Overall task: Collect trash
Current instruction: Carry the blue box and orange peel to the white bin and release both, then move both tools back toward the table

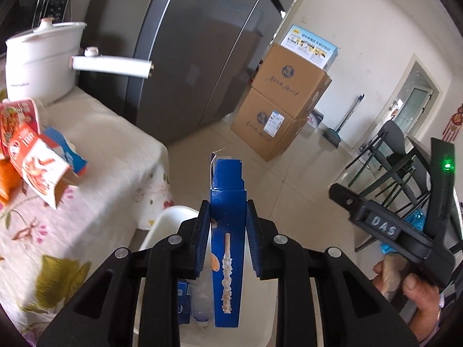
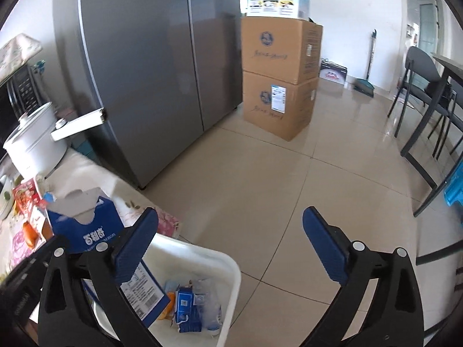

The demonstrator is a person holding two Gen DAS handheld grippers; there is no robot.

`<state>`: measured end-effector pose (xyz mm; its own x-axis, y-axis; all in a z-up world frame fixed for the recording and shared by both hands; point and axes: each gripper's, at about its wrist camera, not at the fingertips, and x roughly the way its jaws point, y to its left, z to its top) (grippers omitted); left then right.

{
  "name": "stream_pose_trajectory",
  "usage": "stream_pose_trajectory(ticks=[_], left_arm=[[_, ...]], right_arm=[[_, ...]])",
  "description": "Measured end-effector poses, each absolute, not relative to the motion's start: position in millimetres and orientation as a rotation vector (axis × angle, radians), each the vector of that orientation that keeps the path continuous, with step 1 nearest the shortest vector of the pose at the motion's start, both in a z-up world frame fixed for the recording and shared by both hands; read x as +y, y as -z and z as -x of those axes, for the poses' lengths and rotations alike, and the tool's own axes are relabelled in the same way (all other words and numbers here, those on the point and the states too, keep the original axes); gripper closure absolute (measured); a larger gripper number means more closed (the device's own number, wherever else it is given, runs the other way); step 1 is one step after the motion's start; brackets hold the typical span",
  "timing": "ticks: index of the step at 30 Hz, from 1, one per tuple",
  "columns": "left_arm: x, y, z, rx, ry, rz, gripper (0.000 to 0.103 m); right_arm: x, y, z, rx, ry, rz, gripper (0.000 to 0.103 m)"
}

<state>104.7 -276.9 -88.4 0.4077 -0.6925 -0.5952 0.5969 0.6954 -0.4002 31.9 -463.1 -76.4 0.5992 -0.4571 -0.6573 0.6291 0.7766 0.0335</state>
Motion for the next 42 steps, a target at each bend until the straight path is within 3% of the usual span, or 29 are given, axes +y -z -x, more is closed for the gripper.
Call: stream_pose_trajectory(ticks=[7, 8, 10, 12, 23, 27, 42], left_arm=[[-298, 104, -105, 0.858, 0.828, 0.106, 0.076], [-300, 106, -105, 0.867, 0.827, 0.102, 0.073], [-304, 110, -105, 0.878, 0.814, 0.090, 0.055], [-306, 112, -105, 0.877, 0.800, 0.079, 0.049], [-302, 98, -100, 0.804, 0.742, 0.029, 0.036], [-293, 93, -98, 0.754, 0.681, -0.009, 0.021], [-244, 78, -121, 0.692, 0.508, -0.013, 0.008]], right_arm=[[-473, 78, -25, 0.682, 0.672, -0.244, 0.007], [-475, 78, -24, 0.682, 0.673, -0.248, 0.007], [-479, 77, -22, 0.680, 0.676, -0.253, 0.007], [-481, 77, -22, 0.678, 0.682, -0.252, 0.007], [-480, 79, -22, 0.693, 0.684, -0.231, 0.007], [-473, 78, -27, 0.695, 0.675, -0.216, 0.007], [-416, 66, -57, 0.625, 0.620, -0.104, 0.007]])
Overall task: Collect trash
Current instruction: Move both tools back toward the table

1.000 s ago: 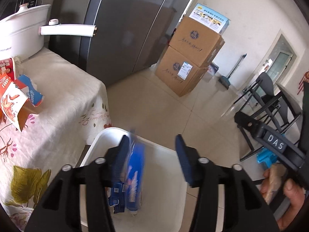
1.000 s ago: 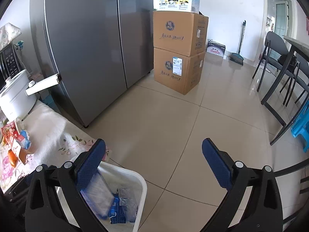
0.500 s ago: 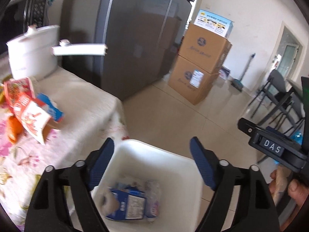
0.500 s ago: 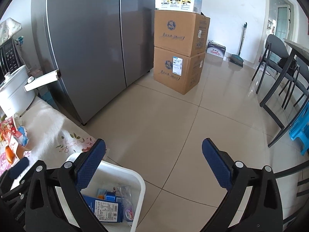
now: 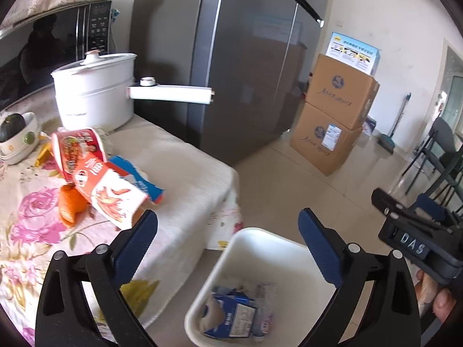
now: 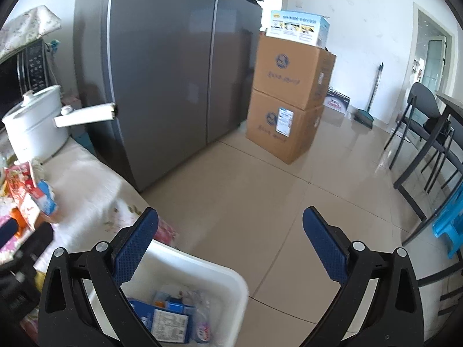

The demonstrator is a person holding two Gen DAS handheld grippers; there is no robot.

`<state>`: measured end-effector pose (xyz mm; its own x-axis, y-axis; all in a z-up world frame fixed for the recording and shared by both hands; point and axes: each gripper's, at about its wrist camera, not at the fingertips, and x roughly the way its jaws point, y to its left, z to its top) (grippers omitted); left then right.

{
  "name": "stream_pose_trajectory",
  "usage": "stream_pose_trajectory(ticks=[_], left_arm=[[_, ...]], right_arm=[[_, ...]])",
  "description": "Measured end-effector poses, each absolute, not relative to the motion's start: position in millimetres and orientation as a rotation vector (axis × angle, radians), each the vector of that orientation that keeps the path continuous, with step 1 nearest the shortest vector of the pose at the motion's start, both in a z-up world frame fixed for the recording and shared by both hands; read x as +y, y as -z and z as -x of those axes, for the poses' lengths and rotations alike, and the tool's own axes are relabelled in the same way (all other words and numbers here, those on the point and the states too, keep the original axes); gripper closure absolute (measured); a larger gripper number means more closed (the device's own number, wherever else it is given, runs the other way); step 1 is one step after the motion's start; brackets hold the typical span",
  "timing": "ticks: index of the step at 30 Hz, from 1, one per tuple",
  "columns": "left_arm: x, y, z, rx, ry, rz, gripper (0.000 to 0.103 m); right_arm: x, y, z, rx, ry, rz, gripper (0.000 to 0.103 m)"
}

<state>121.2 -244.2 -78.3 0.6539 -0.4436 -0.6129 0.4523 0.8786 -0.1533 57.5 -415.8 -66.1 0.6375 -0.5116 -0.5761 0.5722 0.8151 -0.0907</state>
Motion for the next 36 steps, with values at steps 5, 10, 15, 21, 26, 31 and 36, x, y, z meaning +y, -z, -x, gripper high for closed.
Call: stream_pose_trajectory(ticks=[5, 10, 15, 21, 26, 31, 36], left_arm=[[-220, 78, -132, 0.692, 0.458, 0.018, 0.008], [-194, 77, -144, 0.692, 0.416, 0.045, 0.008], [-173, 78, -153, 0.704, 0.381, 0.071, 0.008], [-141, 81, -165, 0.716, 0.309, 0.095, 0.008], [-110, 85, -175, 0.731, 0.251, 0.123, 0.008], [-82, 89, -184, 0.745, 0.198, 0.145, 0.008], [-56, 92, -193, 0.753, 0.147, 0.172, 0.008]], right_arm=[[-395, 63, -72, 0.607, 0.592, -0.083, 0.007], [-374, 64, -90, 0.616, 0.546, -0.063, 0.007], [-349, 67, -107, 0.619, 0.501, -0.046, 0.007], [-322, 71, -128, 0.622, 0.456, -0.030, 0.007], [-298, 74, -148, 0.630, 0.402, -0.029, 0.007], [-272, 81, -165, 0.647, 0.346, -0.019, 0.007], [-245, 82, -181, 0.646, 0.291, 0.003, 0.007]])
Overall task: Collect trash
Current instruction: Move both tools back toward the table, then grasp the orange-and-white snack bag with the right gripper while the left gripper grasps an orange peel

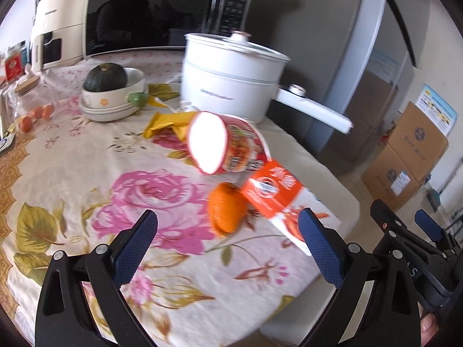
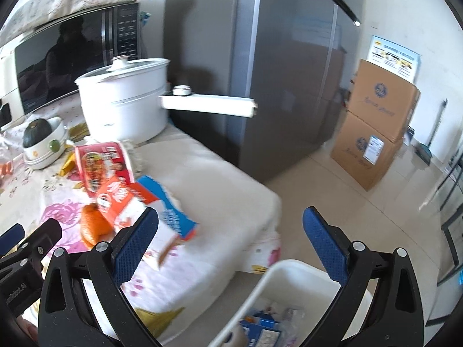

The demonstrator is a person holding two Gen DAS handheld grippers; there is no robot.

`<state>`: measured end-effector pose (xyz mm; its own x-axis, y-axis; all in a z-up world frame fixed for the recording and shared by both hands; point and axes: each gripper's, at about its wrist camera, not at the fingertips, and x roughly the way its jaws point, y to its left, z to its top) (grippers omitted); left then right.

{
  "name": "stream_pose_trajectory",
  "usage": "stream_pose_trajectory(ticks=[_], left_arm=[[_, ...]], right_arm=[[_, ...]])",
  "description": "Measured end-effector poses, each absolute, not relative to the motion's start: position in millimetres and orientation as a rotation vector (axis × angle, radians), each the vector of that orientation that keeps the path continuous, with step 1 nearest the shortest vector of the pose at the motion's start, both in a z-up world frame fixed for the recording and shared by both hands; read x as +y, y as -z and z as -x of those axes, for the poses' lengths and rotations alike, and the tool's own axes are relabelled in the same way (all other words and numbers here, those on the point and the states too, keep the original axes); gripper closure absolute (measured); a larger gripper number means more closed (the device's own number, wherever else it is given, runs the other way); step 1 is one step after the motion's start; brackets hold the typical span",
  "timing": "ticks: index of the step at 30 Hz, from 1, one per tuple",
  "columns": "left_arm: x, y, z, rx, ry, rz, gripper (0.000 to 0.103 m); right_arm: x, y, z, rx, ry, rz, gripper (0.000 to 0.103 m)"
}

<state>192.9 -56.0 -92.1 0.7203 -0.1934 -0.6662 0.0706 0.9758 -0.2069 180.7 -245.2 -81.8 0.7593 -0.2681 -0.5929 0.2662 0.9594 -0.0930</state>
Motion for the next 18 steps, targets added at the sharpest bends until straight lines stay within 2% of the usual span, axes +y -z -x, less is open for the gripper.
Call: stream_pose_trajectory(ticks=[18], left_arm=[[34, 97, -207, 0.778, 0.004, 0.273, 0.008]], right_arm=[[-158, 103, -234, 0.709, 0.084, 0.094, 0.007]])
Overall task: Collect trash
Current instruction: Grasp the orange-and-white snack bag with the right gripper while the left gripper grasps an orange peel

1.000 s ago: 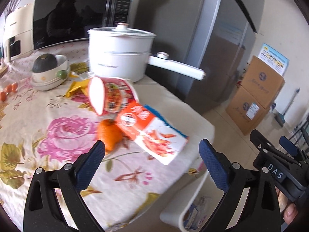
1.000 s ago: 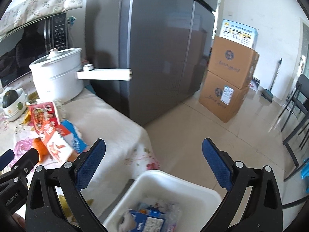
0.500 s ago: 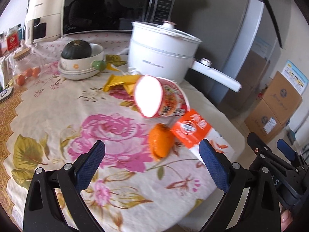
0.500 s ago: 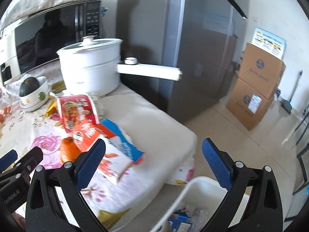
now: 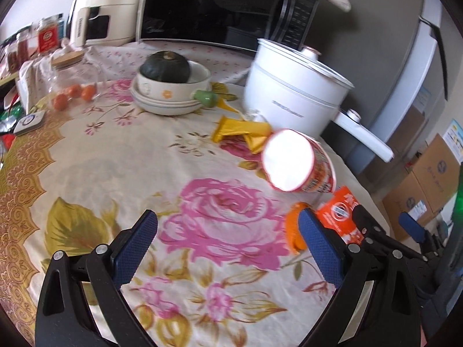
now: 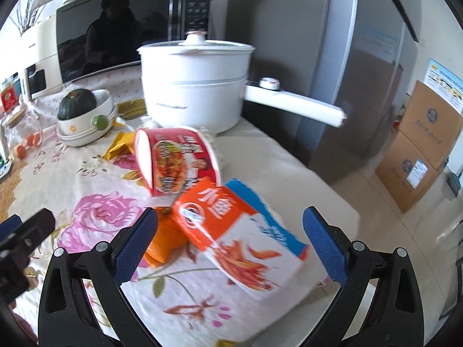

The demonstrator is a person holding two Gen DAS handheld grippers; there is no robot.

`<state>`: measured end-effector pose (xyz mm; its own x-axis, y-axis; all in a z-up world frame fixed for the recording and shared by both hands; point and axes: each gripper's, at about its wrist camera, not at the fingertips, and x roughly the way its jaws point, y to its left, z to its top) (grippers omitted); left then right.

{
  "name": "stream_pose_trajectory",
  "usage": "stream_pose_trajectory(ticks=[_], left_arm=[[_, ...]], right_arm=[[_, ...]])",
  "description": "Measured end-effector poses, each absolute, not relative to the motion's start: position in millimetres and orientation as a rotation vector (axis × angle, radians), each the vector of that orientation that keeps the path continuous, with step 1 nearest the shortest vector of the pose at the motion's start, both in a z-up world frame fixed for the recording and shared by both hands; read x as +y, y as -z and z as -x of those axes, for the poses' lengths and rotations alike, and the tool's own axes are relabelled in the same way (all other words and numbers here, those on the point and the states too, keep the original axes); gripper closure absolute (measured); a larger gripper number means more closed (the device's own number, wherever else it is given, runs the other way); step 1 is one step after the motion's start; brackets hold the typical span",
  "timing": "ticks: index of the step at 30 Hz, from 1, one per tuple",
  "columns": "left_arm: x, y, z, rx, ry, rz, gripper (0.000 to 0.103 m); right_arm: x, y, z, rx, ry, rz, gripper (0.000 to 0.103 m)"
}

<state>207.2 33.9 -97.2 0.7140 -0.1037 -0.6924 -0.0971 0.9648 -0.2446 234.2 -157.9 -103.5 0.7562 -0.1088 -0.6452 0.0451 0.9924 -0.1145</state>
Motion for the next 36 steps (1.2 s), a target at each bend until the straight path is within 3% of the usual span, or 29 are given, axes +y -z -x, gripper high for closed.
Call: stream_pose_trajectory(ticks=[9, 13, 15, 17, 20, 36], left_arm=[[66, 103, -211, 0.798, -0.025, 0.313, 0.008], [70, 107, -214, 0.812, -0.018, 0.318, 0.008], [69, 108, -215, 0.814, -0.014, 0.313, 0.008], [65, 110, -216, 0.818, -0.004, 0.304, 0.008], [59, 113, -220, 0.832, 0.016, 0.301, 0.008], [-21, 129, -260, 0.860, 0.120, 0.260, 0.008]], right_arm=[[-150, 138, -275, 0.861, -0.012, 0.248, 0.007], [-163, 148, -286, 0.906, -0.062, 0.175, 0.010], [-170, 150, -290, 0.936, -0.111, 0.102, 0.029], [-173, 152, -291, 0.951, -0.130, 0.077, 0.056], [-172, 151, -288, 0.934, -0.152, 0.065, 0.066], [-225, 84, -242, 0.683, -0.117, -0.114, 0.070]])
